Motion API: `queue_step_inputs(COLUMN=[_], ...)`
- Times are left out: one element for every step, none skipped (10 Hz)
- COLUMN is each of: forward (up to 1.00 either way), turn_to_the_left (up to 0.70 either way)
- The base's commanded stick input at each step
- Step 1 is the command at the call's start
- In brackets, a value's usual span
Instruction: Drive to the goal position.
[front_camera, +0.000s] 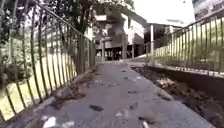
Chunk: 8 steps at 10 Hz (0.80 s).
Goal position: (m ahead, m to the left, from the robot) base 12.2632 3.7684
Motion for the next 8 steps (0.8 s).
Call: queue_step_inputs(forward=[0.5, 0.5, 0.5, 0.5, 0.5, 0.5, 0.5, 0.5], turn_to_the_left=[-0.31, -0.5, -0.5, -0.08, 0.0, 0.0, 0.0, 0.0])
